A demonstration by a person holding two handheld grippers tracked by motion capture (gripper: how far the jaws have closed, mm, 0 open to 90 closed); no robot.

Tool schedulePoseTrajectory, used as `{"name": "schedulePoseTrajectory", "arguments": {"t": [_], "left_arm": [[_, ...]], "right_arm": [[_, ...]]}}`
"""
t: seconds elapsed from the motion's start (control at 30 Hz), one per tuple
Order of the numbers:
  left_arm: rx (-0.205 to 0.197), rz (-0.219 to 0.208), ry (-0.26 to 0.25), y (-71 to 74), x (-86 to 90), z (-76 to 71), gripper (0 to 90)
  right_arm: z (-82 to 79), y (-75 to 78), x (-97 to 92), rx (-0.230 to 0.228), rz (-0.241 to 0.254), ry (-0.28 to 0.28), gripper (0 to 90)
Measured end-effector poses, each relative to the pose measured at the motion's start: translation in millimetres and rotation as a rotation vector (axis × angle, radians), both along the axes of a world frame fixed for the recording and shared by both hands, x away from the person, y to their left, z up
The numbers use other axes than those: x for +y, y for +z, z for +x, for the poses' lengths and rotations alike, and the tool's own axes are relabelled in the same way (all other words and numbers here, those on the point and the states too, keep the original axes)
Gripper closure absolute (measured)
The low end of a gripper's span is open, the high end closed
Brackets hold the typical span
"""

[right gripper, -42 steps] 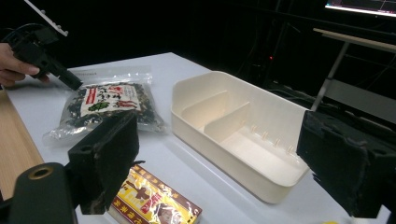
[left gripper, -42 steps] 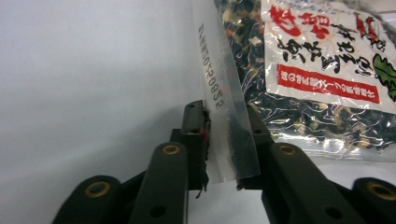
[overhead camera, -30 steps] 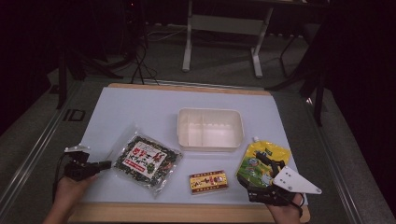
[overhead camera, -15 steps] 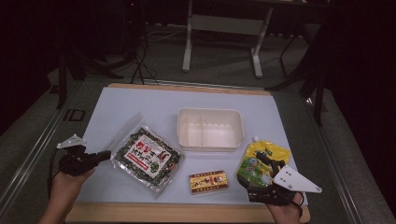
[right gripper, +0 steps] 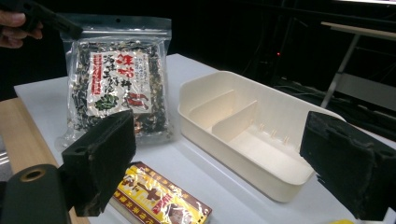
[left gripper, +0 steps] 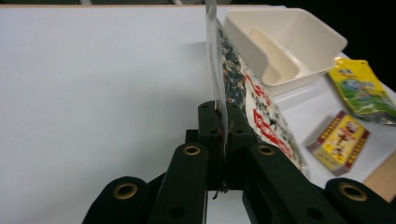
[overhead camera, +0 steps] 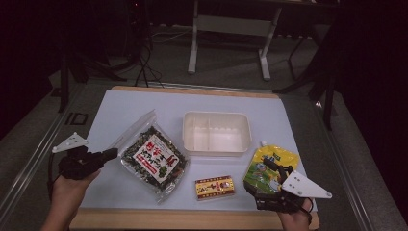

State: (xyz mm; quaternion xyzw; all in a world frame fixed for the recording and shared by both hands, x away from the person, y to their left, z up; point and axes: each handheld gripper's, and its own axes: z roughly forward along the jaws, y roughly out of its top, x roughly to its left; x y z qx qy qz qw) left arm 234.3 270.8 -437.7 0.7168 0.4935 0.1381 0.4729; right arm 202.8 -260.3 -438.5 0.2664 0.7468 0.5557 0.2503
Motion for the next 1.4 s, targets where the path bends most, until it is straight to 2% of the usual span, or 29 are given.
{"name": "schedulePoseTrajectory", "arguments": {"t": [0.33, 0.4, 0.47, 0.53, 0.6, 0.73, 0.83, 0.9, 0.93, 0.97, 1.0, 1.03, 1.1, 1.13, 1.23, 1.27, 1.4], "left_arm": [[-0.060, 0.005, -0.062, 20.1, -17.8, -7.3, 89.3], [-0.071, -0.009, -0.076, 23.2, -20.2, -9.0, 89.3], [-0.099, -0.022, -0.109, 25.8, -22.4, -10.8, 89.3], [-0.104, -0.033, -0.123, 28.3, -24.9, -12.2, 89.3], [-0.126, -0.017, -0.136, 32.6, -28.7, -15.0, 89.4], [-0.164, -0.012, -0.202, 45.2, -34.1, -21.4, 89.3], [-0.194, -0.010, -0.232, 55.6, -37.0, -26.8, 89.4], [-0.214, -0.013, -0.257, 61.4, -38.3, -29.5, 89.3], [-0.227, -0.016, -0.260, 64.1, -38.6, -30.9, 89.3], [-0.227, -0.016, -0.260, 64.1, -38.6, -30.9, 89.3], [-0.227, -0.016, -0.260, 64.1, -38.6, -30.9, 89.3], [-0.251, -0.049, -0.289, 74.7, -36.6, -33.4, 89.3], [-0.276, -0.065, -0.300, 80.6, -35.9, -34.9, 89.3], [-0.281, -0.088, -0.319, 83.3, -35.7, -34.8, 89.3], [-0.306, -0.123, -0.351, 91.4, -39.1, -34.0, 89.3], [-0.315, -0.128, -0.356, 94.0, -41.8, -33.4, 89.3], [-0.332, -0.137, -0.401, 101.4, -53.7, -29.7, 89.2]], "right_arm": [[2.4, 0.1, -5.6, 0.024, 0.035, -0.013, 10.4], [3.1, 0.2, -6.7, 0.030, 0.045, -0.011, 10.4], [3.5, 0.3, -6.8, 0.033, 0.042, -0.008, 10.4], [3.5, 0.4, -6.6, 0.032, 0.044, 0.001, 10.6], [3.3, 1.0, -5.9, 0.009, 0.027, 0.000, 13.2], [3.0, 0.6, -3.9, -0.047, -0.038, -0.014, 12.7], [3.4, 1.6, -3.2, -0.032, -0.040, -0.010, 12.8], [3.3, 2.9, -2.8, 0.028, -0.027, -0.003, 12.7], [3.6, 3.1, -2.6, 0.046, -0.015, 0.003, 12.0], [3.6, 3.1, -2.6, 0.046, -0.015, 0.003, 12.0], [3.9, 3.5, -2.0, 0.067, -0.011, 0.015, 12.0], [3.0, 6.3, -0.9, 0.061, -0.005, 0.040, 10.3], [2.8, 10.2, -0.2, 0.074, 0.024, 0.061, 10.3], [2.4, 12.3, 0.3, 0.070, 0.032, 0.065, 10.3], [2.9, 19.5, 2.0, 0.074, 0.039, 0.095, 10.3], [3.9, 22.1, 2.6, 0.086, 0.047, 0.115, 10.4], [7.6, 31.1, 4.2, 0.087, 0.070, 0.146, 10.7]]}}
